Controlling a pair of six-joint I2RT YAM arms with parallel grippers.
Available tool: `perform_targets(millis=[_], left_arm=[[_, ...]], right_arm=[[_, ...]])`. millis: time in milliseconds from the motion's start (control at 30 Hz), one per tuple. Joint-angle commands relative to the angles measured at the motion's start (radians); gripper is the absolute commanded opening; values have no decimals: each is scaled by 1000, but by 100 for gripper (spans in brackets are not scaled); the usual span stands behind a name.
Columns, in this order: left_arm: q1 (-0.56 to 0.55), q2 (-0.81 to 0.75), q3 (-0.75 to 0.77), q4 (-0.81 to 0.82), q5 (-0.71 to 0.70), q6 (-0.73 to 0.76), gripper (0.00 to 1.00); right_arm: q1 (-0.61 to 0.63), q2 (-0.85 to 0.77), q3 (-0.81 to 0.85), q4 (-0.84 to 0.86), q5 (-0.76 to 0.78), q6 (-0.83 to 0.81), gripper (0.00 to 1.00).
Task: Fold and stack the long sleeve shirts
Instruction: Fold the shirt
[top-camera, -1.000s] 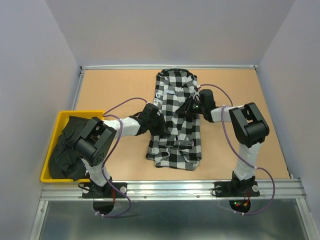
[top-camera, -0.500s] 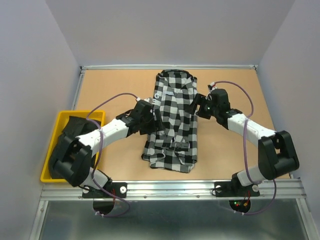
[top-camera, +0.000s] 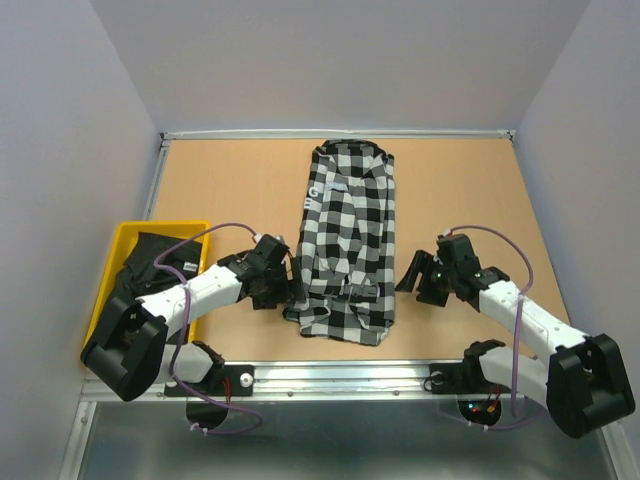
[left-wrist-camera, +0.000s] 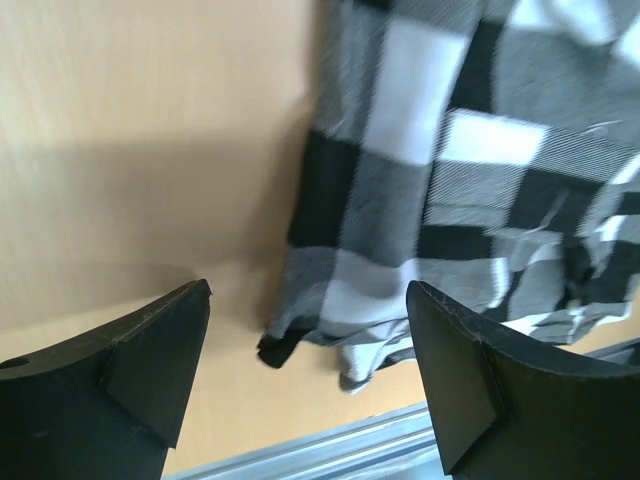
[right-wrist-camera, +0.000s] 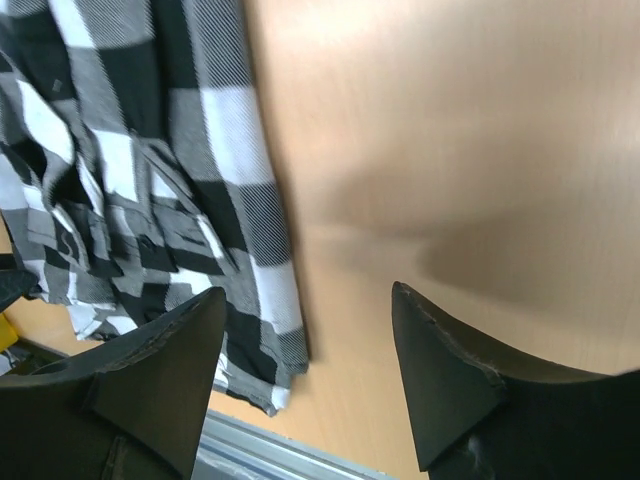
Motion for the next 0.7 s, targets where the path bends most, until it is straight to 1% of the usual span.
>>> perform_targets(millis=[0, 133, 300, 433, 533, 667], left_arm=[[-5, -1, -21, 31, 42, -22, 87], [-5, 19, -44, 83, 88, -37, 83], [-6, 25, -58, 106, 111, -48, 80], [-6, 34, -78, 117, 125, -54, 73], [-8, 53, -86, 121, 143, -52, 68], [-11, 76, -89, 126, 157, -46, 65]], right_arm=[[23, -57, -68, -21, -7, 80, 71], [41, -59, -92, -6, -5, 97, 71], [83, 5, -109, 42, -5, 124, 70], [159, 62, -111, 100, -1, 167, 70], [202, 97, -101, 100, 9, 186, 70], [222, 94, -120, 85, 12, 207, 66]])
